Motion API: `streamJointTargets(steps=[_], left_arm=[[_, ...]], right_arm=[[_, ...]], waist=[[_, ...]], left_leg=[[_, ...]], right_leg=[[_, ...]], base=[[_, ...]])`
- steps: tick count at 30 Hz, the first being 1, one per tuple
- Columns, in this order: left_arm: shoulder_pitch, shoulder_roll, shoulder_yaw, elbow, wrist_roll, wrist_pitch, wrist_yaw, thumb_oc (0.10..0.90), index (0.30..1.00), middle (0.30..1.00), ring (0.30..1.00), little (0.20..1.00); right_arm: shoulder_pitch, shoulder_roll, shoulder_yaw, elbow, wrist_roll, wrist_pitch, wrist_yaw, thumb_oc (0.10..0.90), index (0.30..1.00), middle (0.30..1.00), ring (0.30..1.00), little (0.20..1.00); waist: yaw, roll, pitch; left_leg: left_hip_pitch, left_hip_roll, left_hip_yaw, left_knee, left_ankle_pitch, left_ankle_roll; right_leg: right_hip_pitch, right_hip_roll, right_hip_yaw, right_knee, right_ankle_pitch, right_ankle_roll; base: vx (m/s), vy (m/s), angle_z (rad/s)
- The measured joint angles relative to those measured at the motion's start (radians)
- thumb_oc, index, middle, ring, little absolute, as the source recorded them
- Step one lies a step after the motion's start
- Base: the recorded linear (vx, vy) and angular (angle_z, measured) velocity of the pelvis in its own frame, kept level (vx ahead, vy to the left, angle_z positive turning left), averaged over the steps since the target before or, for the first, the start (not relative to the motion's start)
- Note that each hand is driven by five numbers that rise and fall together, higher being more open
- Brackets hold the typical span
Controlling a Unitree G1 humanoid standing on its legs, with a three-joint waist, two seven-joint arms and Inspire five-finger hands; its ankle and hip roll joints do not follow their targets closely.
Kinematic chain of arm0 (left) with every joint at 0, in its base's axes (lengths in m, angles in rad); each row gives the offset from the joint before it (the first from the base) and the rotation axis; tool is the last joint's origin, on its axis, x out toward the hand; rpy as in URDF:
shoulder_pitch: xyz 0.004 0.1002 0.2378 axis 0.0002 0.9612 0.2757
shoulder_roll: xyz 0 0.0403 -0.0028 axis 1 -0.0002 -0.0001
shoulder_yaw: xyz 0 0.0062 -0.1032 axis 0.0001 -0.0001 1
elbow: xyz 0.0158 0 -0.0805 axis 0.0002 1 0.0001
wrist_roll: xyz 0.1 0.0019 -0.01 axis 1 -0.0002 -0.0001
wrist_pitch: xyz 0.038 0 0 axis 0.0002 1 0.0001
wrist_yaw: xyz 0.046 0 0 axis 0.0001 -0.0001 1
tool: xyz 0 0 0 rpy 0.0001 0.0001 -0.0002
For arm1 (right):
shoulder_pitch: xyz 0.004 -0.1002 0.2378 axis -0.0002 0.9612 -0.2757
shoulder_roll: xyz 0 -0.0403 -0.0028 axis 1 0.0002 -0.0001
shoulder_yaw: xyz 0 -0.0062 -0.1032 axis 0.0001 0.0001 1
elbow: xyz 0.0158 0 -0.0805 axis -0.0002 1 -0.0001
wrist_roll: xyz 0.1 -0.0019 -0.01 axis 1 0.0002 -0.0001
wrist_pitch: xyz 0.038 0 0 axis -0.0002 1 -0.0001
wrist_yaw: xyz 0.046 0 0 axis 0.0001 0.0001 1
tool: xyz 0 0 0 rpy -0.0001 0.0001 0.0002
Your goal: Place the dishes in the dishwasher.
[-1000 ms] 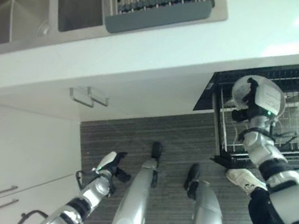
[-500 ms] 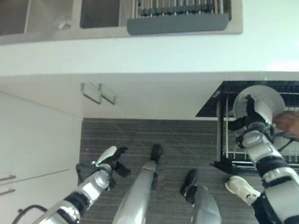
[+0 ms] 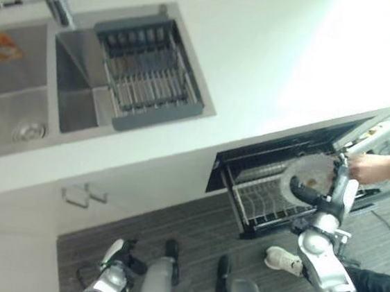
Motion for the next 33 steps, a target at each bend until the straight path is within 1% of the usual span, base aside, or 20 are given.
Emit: streamJointTargets(steps=[2, 4, 5, 8, 12, 13, 15, 18, 20, 21, 24, 25, 27, 31, 33], left_arm=[[0.026, -0.017, 0.005, 0.008, 0.0, -0.001, 0.001, 0.8, 0.9, 0.9, 0.9, 0.9], [0.036, -0.026, 0.007, 0.024, 0.0, -0.005, 0.0, 0.8, 0.9, 0.9, 0.9, 0.9], [0.04, -0.035, 0.016, 0.037, -0.001, -0.005, 0.0, 0.8, 0.9, 0.9, 0.9, 0.9], [0.054, -0.051, 0.055, 0.057, -0.026, -0.004, -0.002, 0.8, 0.9, 0.9, 0.9, 0.9], [0.084, -0.06, 0.095, 0.069, -0.079, 0.0, -0.004, 0.8, 0.9, 0.9, 0.9, 0.9], [0.098, -0.064, 0.104, 0.069, -0.08, -0.001, -0.003, 0.8, 0.9, 0.9, 0.9, 0.9], [0.107, -0.065, 0.105, 0.069, -0.088, -0.003, -0.003, 0.8, 0.9, 0.9, 0.9, 0.9], [0.119, -0.07, 0.106, 0.075, -0.119, -0.003, -0.003, 0.8, 0.9, 0.9, 0.9, 0.9], [0.119, -0.073, 0.106, 0.078, -0.12, -0.003, -0.002, 0.8, 0.9, 0.9, 0.9, 0.9], [0.12, -0.078, 0.106, 0.095, -0.123, -0.005, -0.003, 0.8, 0.9, 0.9, 0.9, 0.9], [0.125, -0.079, 0.106, 0.105, -0.158, -0.007, -0.003, 0.8, 0.9, 0.9, 0.9, 0.9], [0.128, -0.081, 0.107, 0.109, -0.158, -0.006, -0.003, 0.8, 0.9, 0.9, 0.9, 0.9], [0.137, -0.084, 0.11, 0.108, -0.158, -0.007, -0.003, 0.8, 0.9, 0.9, 0.9, 0.9], [0.153, -0.086, 0.114, 0.112, -0.158, -0.016, -0.003, 0.8, 0.9, 0.9, 0.9, 0.9], [0.155, -0.086, 0.114, 0.115, -0.158, -0.021, -0.003, 0.8, 0.9, 0.9, 0.9, 0.9]], right_arm=[[0.023, 0.0, -0.001, -0.004, -0.026, -0.02, 0.021, 0.8, 0.9, 0.9, 0.9, 0.9], [0.038, 0.0, -0.001, -0.005, -0.044, -0.032, 0.055, 0.8, 0.9, 0.9, 0.9, 0.9], [0.046, 0.0, 0.0, -0.005, -0.044, -0.051, 0.088, 0.8, 0.9, 0.9, 0.9, 0.9], [0.093, -0.003, -0.002, -0.066, -0.044, -0.071, 0.173, 0.8, 0.9, 0.9, 0.9, 0.9], [0.162, -0.004, -0.002, -0.119, -0.043, -0.125, 0.249, 0.8, 0.9, 0.9, 0.9, 0.9], [0.176, -0.004, -0.002, -0.123, -0.042, -0.146, 0.266, 0.8, 0.9, 0.9, 0.9, 0.9], [0.19, -0.005, -0.003, -0.149, -0.04, -0.167, 0.266, 0.8, 0.9, 0.9, 0.9, 0.9], [0.197, -0.006, -0.005, -0.198, -0.04, -0.234, 0.267, 0.8, 0.9, 0.9, 0.9, 0.9], [0.196, -0.006, -0.005, -0.203, -0.04, -0.261, 0.266, 0.8, 0.9, 0.9, 0.9, 0.9], [0.196, -0.014, -0.004, -0.212, -0.039, -0.297, 0.266, 0.8, 0.9, 0.9, 0.9, 0.9], [0.187, -0.019, -0.003, -0.231, -0.02, -0.339, 0.266, 0.8, 0.9, 0.9, 0.9, 0.9], [0.185, -0.02, -0.004, -0.239, -0.006, -0.348, 0.266, 0.8, 0.9, 0.9, 0.9, 0.9], [0.183, -0.021, -0.003, -0.241, 0.0, -0.363, 0.266, 0.8, 0.9, 0.9, 0.9, 0.9], [0.184, -0.023, -0.003, -0.244, 0.019, -0.363, 0.266, 0.8, 0.9, 0.9, 0.9, 0.9], [0.184, -0.027, -0.003, -0.244, 0.022, -0.363, 0.267, 0.8, 0.9, 0.9, 0.9, 0.9]], waist=[[-0.007, 0.003, -0.047], [-0.012, 0.002, -0.081], [-0.012, 0.0, -0.094], [-0.027, 0.0, -0.116], [-0.034, 0.0, -0.149], [-0.045, -0.001, -0.158], [-0.053, -0.001, -0.164], [-0.058, 0.001, -0.177], [-0.057, 0.003, -0.181], [-0.054, 0.005, -0.201], [-0.052, 0.01, -0.209], [-0.053, 0.013, -0.212], [-0.052, 0.017, -0.216], [-0.051, 0.023, -0.223], [-0.052, 0.022, -0.224]], left_leg=[[0.011, -0.001, 0.009, -0.001, -0.005, 0.003], [0.02, -0.001, 0.022, -0.009, -0.006, 0.003], [0.032, -0.001, 0.028, -0.016, -0.006, 0.002], [0.039, 0.0, 0.041, -0.02, -0.006, 0.001], [0.042, 0.006, 0.056, -0.029, -0.005, -0.001], [0.041, 0.006, 0.059, -0.031, -0.003, -0.002], [0.04, 0.006, 0.066, -0.034, 0.001, -0.001], [0.044, 0.007, 0.082, -0.038, 0.003, -0.003], [0.045, 0.006, 0.084, -0.041, 0.003, -0.003], [0.041, 0.004, 0.087, -0.047, 0.006, -0.004], [0.041, 0.003, 0.085, -0.053, 0.01, -0.006], [0.041, 0.003, 0.084, -0.055, 0.012, -0.006], [0.041, 0.002, 0.084, -0.059, 0.012, -0.005], [0.043, 0.003, 0.072, -0.065, 0.014, -0.005], [0.043, 0.003, 0.07, -0.066, 0.02, -0.014]], right_leg=[[0.005, -0.006, 0.01, -0.001, -0.004, 0.005], [0.006, -0.009, 0.015, 0.0, -0.004, 0.006], [0.009, -0.01, 0.025, 0.001, -0.005, 0.007], [-0.002, -0.012, 0.04, 0.017, -0.016, 0.009], [-0.02, -0.01, 0.059, 0.031, -0.022, 0.0], [-0.026, -0.01, 0.062, 0.037, -0.024, -0.001], [-0.035, -0.012, 0.065, 0.047, -0.023, 0.005], [-0.051, -0.016, 0.078, 0.063, -0.027, 0.008], [-0.052, -0.016, 0.084, 0.065, -0.028, 0.01], [-0.063, -0.017, 0.085, 0.072, -0.03, 0.009], [-0.065, -0.017, 0.084, 0.078, -0.034, 0.009], [-0.066, -0.017, 0.083, 0.082, -0.041, 0.014], [-0.068, -0.017, 0.081, 0.089, -0.046, 0.01], [-0.068, -0.016, 0.067, 0.095, -0.057, 0.008], [-0.068, -0.016, 0.064, 0.098, -0.059, 0.006]], base=[[0.06, 0.056, -0.14], [0.01, 0.044, -0.09], [-0.01, 0.03, -0.18], [-0.01, 0.021, -0.15], [-0.02, 0.017, -0.13], [-0.04, 0.03, -0.09], [-0.04, 0.028, -0.07], [-0.04, 0.027, -0.15], [-0.01, 0.004, -0.04], [0.0, 0.0, 0.0], [-0.01, -0.001, 0.03], [-0.01, 0.0, 0.06], [0.0, -0.003, 0.06], [0.02, -0.01, 0.08], [0.02, -0.001, 0.06]])
